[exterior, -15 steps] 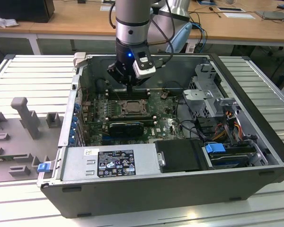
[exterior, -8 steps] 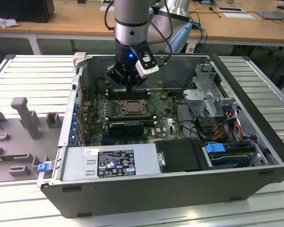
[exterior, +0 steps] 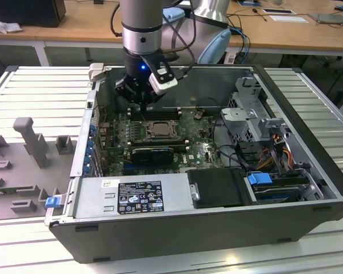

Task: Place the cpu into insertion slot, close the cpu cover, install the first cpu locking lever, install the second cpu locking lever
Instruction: 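Install the first cpu locking lever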

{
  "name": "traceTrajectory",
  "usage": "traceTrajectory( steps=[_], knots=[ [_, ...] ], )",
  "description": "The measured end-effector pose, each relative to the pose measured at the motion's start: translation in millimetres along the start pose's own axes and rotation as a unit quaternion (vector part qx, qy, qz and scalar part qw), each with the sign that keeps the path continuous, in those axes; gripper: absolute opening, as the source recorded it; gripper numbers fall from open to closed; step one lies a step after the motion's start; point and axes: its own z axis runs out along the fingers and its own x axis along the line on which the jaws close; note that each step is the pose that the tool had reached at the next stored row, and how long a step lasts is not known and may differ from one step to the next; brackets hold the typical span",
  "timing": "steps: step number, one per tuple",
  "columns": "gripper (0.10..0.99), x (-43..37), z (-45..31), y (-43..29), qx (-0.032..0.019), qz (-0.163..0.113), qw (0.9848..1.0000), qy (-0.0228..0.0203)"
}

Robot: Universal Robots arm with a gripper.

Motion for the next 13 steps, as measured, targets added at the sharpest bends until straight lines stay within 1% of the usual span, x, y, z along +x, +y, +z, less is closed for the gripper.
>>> traceTrajectory(
  steps=[2, 3, 4, 5, 7, 8, 9, 10, 13],
  knots=[
    [0.106, 7.4, 0.3, 0.1, -0.0003, 0.000, 1.0000, -0.0001],
    [0.106, 15.5, 0.5, 0.3, -0.0004, 0.000, 1.0000, -0.0001],
    [0.106, 21.3, 0.8, 0.7, -0.0005, 0.000, 1.0000, -0.0002],
    [0.106, 24.5, 1.3, 1.7, -0.0006, 0.000, 1.0000, -0.0002],
    [0.106, 29.1, 2.1, 4.7, -0.0006, 0.000, 1.0000, -0.0002],
    [0.106, 31.1, 2.8, 9.0, -0.0005, 0.000, 1.0000, -0.0001],
    [0.106, 31.3, 3.8, 15.5, -0.0008, 0.000, 1.0000, -0.0002],
    [0.106, 31.3, 4.0, 19.0, -0.0007, 0.000, 1.0000, -0.0001],
    [0.106, 31.2, 4.6, 25.8, -0.0007, 0.000, 1.0000, -0.0001]
  ],
)
